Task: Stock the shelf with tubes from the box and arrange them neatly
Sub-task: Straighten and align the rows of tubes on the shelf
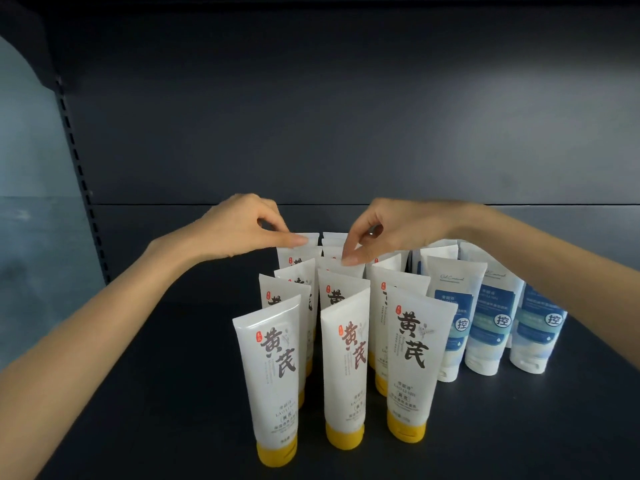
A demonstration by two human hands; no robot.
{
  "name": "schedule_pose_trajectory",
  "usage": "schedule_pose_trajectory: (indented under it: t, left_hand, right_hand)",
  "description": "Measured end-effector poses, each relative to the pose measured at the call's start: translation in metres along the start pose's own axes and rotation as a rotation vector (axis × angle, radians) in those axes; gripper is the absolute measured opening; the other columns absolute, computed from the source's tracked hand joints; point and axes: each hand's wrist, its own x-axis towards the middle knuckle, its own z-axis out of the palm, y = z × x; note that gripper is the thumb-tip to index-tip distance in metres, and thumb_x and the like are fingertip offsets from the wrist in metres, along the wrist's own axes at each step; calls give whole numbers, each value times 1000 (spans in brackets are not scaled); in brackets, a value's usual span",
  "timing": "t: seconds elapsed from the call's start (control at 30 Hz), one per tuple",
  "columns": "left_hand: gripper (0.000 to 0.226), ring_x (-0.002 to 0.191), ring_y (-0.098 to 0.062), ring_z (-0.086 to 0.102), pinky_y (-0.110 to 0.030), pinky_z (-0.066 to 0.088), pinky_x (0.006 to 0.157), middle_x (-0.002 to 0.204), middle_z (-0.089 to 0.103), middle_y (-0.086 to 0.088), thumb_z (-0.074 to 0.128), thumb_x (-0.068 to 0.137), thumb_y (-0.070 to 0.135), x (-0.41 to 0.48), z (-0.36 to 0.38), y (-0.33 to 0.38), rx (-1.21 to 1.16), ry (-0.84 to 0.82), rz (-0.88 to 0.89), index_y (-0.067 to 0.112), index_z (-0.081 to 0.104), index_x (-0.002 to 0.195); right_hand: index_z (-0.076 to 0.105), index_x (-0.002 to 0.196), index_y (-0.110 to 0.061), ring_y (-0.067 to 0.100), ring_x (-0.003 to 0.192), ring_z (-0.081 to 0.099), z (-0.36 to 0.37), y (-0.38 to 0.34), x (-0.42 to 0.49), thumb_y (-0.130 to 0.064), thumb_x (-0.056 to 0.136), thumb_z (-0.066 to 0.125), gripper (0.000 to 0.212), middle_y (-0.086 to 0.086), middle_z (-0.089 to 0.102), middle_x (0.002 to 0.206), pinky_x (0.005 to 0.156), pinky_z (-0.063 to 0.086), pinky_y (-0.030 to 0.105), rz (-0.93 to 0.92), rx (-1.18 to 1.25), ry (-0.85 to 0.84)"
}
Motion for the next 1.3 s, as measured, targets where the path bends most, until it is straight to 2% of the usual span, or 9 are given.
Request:
schedule_pose_trajectory:
  t: [0.03, 0.1, 0.2, 0.43, 0.7, 1.07, 1.13, 1.2, 1.3]
  left_hand:
    - [41, 64, 9, 52, -22, 36, 63, 72, 60, 18, 63, 57, 71, -3, -3, 5, -31, -106, -24, 33, 75, 68]
    - [39, 67, 8, 54, -21, 38, 67, 72, 60, 21, 67, 58, 68, -5, -7, 10, -21, -287, -67, 31, 76, 68]
    - [29, 64, 7, 54, -17, 36, 65, 70, 61, 23, 74, 62, 56, -5, -7, 10, 15, -371, -76, 28, 76, 69]
    - [12, 61, 5, 47, -27, 35, 62, 71, 57, 23, 77, 74, 38, 0, 2, 1, 127, -191, -20, 28, 74, 67]
    - [10, 66, 8, 47, -26, 33, 62, 77, 56, 16, 74, 77, 36, -1, 15, -10, 119, -63, 56, 26, 75, 76]
    - [10, 66, 11, 47, -24, 29, 59, 81, 59, 15, 72, 76, 42, -6, 16, -14, 115, -41, 20, 41, 67, 68]
    - [9, 65, 11, 46, -24, 30, 59, 82, 59, 14, 72, 76, 42, -6, 16, -12, 107, -40, 16, 41, 67, 69]
    - [9, 63, 13, 46, -23, 29, 57, 81, 59, 15, 72, 76, 41, -6, 16, -12, 101, -43, 9, 39, 68, 69]
    - [10, 62, 14, 46, -23, 28, 57, 82, 59, 15, 72, 73, 47, -8, 14, -15, 89, -55, 2, 37, 71, 71]
  right_hand:
    - [75, 91, -28, 3, 66, 56, 2, 0, 2, -49, 81, 67, 25, -11, 68, 78, 61, 41, 11, -2, -55, -5]
    - [73, 92, -28, 16, 81, 60, 6, 0, 6, -46, 82, 67, 22, 4, 70, 97, 76, 49, 26, 13, -167, 6]
    - [72, 89, -25, 23, 86, 61, 10, -1, 10, -44, 82, 68, 21, 9, 68, 100, 83, 49, 36, 25, -212, 23]
    - [70, 77, -14, 18, 69, 53, 12, -3, 12, -38, 83, 69, 25, 9, 67, 82, 72, 48, 35, 38, -237, 57]
    - [61, 59, -23, 2, 48, 39, 11, -2, 10, -28, 83, 72, 27, -10, 41, 52, 48, 32, 9, 65, -189, 124]
    - [71, 75, -12, 1, 53, 42, 12, 9, 4, -30, 83, 72, 20, -12, 49, 57, 53, 35, 10, 64, -62, 128]
    - [71, 78, -10, 1, 56, 44, 13, 10, 4, -32, 84, 71, 22, -4, 56, 64, 56, 37, 11, 59, -57, 124]
    - [71, 78, -12, 3, 61, 46, 12, 11, 3, -35, 83, 70, 24, 4, 61, 71, 63, 40, 19, 67, -53, 113]
    - [73, 78, -18, 3, 63, 51, 4, 14, -1, -41, 81, 71, 23, -1, 65, 72, 70, 44, 25, 103, -17, 128]
